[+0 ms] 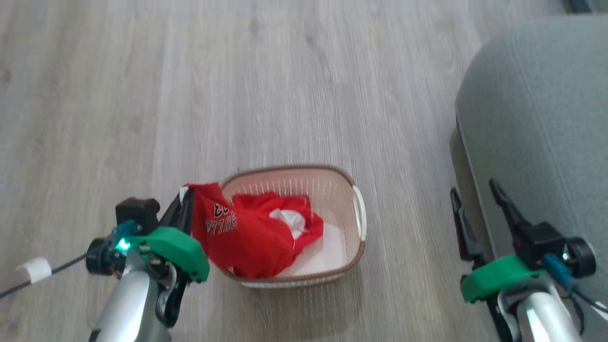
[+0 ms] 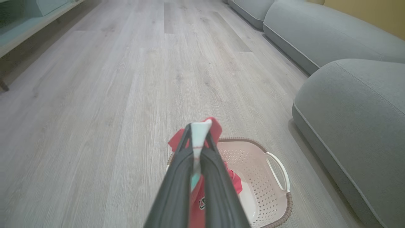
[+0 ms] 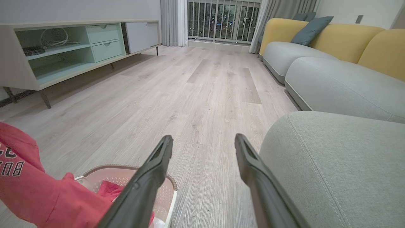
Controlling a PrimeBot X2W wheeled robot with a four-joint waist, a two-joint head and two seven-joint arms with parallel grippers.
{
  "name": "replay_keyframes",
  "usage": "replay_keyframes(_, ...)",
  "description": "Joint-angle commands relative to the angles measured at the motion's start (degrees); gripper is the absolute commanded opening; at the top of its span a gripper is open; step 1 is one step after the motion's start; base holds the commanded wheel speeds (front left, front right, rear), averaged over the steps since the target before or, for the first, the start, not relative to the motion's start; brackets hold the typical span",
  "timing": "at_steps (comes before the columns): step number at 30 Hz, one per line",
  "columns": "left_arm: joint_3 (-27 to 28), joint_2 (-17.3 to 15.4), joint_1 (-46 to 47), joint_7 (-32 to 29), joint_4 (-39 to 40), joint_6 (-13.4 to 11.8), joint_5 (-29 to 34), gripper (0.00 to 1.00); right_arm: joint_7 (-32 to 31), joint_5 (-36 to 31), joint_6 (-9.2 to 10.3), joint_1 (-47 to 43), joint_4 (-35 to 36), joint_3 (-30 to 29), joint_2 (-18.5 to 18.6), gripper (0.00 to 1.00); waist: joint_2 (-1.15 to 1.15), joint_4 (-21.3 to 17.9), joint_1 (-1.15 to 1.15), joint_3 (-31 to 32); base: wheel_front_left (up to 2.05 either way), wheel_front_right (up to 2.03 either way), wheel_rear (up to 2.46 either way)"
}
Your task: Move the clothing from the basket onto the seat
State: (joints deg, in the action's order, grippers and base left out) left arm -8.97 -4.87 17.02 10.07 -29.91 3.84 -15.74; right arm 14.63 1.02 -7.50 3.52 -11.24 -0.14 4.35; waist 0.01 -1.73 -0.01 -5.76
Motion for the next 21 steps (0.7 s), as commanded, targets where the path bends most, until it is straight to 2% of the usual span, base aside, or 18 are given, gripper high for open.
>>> replay_keyframes(1,2.17,-1.38,1.29,0.06,2.81,-0.4,-0.33,0.0,0.37,-0.24,0.01,0.32,1.33,1.6,1.06,1.0,-0.01,0.96,0.01,2.39,0.0,0.0,0.0)
replay_keyframes(10,2.05,-1.65,0.68,-2.21,7.7,-1.69,-0.86,0.0,0.37,0.13,0.01,1.12,0.39,2.83,1.83,1.0,-0.01,1.78,0.01,2.14,0.0,0.0,0.0)
replay_keyframes(21,1.68,-2.3,2.3,-3.26,10.55,-1.93,-1.37,0.0,0.37,0.23,0.01,2.64,0.05,3.25,1.85,1.0,-0.01,2.09,0.01,0.08,0.0,0.0,0.0)
